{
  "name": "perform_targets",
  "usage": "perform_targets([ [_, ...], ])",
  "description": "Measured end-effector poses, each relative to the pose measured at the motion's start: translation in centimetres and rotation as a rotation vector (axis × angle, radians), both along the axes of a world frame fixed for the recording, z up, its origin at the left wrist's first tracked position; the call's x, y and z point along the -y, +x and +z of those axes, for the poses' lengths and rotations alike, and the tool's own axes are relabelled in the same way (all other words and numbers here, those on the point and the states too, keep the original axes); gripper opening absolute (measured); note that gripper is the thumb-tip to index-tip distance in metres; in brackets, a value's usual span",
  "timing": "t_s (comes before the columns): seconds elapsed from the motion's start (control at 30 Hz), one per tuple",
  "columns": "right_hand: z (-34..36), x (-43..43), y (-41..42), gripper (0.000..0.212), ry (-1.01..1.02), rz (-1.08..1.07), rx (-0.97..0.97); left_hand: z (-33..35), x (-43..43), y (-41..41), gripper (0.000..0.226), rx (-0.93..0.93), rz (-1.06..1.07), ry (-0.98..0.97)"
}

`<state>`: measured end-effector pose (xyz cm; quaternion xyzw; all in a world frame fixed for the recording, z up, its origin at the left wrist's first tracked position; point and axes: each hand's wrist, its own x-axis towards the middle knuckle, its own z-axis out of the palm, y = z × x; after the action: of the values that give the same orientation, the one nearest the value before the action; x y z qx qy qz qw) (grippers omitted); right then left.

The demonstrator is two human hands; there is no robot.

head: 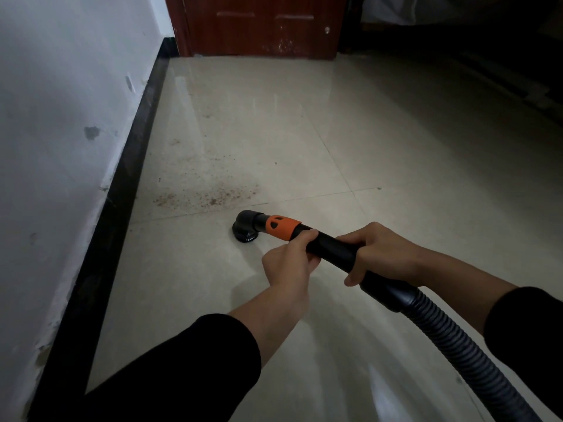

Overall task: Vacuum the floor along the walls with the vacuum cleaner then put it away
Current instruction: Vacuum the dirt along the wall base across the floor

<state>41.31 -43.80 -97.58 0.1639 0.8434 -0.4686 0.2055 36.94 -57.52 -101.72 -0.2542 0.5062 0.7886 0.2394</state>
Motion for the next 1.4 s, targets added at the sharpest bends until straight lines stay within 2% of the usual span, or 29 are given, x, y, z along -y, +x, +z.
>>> perform_targets([
  [0.6, -3.1, 4.3, -4.2, 0.039, 0.076, 0.004, -0.099, -1.4, 3.2, -4.2, 0.012, 0.016, 0.127, -0.020],
  [0.8, -3.7, 5.1, -5.2, 0.039, 0.138, -0.029, -0.145, -1.9, 3.4, -5.8, 0.011, 0.012, 0.113, 0.004],
  [1.1, -4.4, 4.6, -5.9, 0.028, 0.196, -0.100, -0.185, -3.0, 2.1, -7.6, 0.021, 0.000, 0.052, 0.037],
  [1.4, -5.0, 3.2, -6.4, 0.030, 0.234, -0.143, -0.218, -4.2, -0.1, -8.9, 0.024, -0.018, 0.015, 0.051],
])
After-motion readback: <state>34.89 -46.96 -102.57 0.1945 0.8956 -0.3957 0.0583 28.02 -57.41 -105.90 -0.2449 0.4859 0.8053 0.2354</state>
